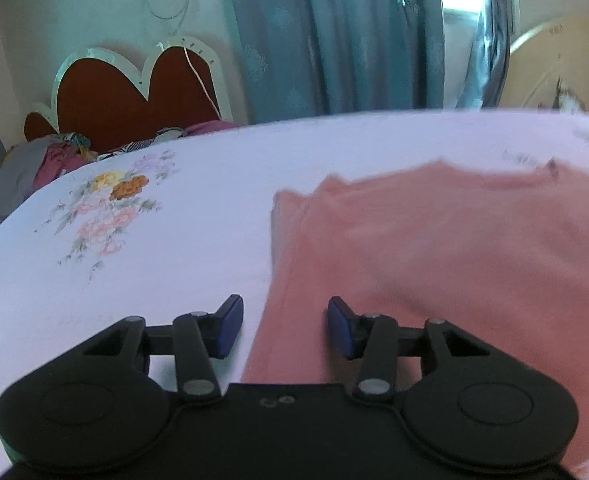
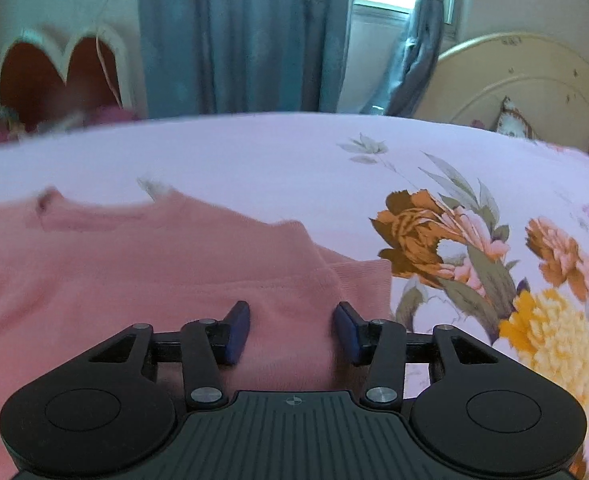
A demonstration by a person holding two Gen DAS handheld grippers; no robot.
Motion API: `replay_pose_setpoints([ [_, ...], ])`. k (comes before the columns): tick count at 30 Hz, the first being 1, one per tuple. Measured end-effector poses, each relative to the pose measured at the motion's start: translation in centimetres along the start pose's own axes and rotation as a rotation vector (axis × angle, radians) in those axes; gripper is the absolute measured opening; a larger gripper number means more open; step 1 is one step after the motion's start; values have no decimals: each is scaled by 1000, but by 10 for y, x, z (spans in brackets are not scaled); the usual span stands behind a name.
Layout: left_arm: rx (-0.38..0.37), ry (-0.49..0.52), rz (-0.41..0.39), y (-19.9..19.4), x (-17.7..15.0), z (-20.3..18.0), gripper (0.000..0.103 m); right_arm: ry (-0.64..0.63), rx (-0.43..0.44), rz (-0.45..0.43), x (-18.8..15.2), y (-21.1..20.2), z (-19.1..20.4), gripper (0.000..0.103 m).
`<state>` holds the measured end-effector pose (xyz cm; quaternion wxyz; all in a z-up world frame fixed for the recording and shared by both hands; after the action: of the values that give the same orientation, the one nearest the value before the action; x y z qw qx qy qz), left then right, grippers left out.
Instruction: Fold small clothes
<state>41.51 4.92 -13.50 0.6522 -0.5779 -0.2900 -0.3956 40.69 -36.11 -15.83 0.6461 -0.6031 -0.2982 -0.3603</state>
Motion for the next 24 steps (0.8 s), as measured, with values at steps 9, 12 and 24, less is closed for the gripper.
replay_pose_setpoints([
  [9,-186,-62,-11,-12,16,-61,49,-94,165,5,-13,-24,90,46],
  [12,-185,-73,65,-6,-6,-63,51,-109,133,18,-31,-22,82,46],
  [24,-161,-102,97,-21,-14,-59,58,-130,104,13,-46,-41,80,47],
])
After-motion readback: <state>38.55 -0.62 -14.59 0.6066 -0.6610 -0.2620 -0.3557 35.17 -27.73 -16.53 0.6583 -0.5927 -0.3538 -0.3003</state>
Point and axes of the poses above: each gripper's, at about its wrist camera, not at the fingertips, and y roughly the way its jaws point, z to its left, x to its top, the point moved 3 cm from there along y, roughly the way its jaws point, and after that the axes turned 8 degrees about -z, right-handed, at the moved point
